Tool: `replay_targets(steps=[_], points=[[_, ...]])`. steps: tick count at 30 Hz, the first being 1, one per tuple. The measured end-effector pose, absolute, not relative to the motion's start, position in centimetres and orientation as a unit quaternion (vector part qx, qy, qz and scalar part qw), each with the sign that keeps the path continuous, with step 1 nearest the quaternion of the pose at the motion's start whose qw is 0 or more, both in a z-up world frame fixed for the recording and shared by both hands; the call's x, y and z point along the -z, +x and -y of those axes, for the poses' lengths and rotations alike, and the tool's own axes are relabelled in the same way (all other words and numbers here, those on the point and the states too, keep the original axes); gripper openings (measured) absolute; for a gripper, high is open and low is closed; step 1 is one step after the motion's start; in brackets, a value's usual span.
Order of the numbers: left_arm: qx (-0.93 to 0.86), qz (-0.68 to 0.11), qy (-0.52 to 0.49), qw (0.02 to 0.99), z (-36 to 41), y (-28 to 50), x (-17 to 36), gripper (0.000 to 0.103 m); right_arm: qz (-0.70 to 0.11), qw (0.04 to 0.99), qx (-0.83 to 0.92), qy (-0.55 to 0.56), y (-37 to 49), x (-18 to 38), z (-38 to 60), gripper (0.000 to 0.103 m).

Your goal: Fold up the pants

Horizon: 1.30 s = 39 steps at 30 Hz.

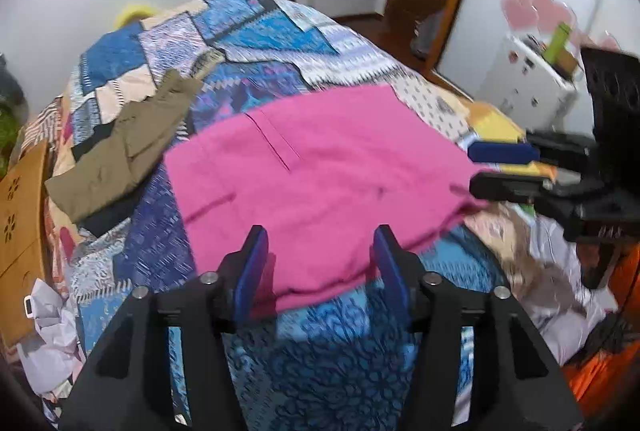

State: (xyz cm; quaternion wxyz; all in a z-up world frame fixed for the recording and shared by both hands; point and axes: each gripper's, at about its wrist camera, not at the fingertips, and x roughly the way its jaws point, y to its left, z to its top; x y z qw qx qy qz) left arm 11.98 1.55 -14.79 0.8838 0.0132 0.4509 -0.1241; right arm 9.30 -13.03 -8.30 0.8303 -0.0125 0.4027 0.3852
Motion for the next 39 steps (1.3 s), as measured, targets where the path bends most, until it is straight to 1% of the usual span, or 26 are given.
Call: replay_targets(steps=[4,8,11,14,21,22,26,29,39], points=[[0.108,-0.453,-0.004,0.885,-2.0,13.7,14.9,0.056,-0.414,0.828,-0.378,0.004,10.6,9.1,11.9,0.038],[0.100,-0.471,-0.018,0.876,-2.1,14.9,16.4,0.056,-0.439,0.820,-0.367,0.005,11.3,10.9,11.0,0.038],[0.092,-0.488,-0.009,0.868,-2.2,15.1,18.0,0.056,-0.460,0.812,-0.360,-0.007,11.2,12.6,10.7,0.038],[0.080,-0.491,0.003,0.867,-2.8,14.4,19.1,0.057,-0.454,0.814,-0.362,-0.010,10.8,13.1,11.4,0.038],[0.056,-0.490,-0.003,0.870,-5.3,12.8,19.1,0.057,-0.459,0.821,-0.340,0.011,10.4,13.0,14.2,0.038],[0.055,-0.491,-0.003,0.869,-5.5,12.6,19.1,0.059,-0.459,0.823,-0.334,0.016,10.4,13.1,14.6,0.038],[0.063,-0.495,-0.028,0.866,-6.5,11.9,19.3,0.059,-0.465,0.830,-0.306,0.021,10.1,13.3,16.9,0.037],[0.062,-0.493,-0.031,0.867,-6.7,11.4,19.2,0.060,-0.471,0.834,-0.287,0.024,9.7,13.7,18.7,0.036],[0.057,-0.494,-0.030,0.867,-6.7,11.1,18.4,0.059,-0.491,0.836,-0.238,0.049,9.2,14.6,23.0,0.037]])
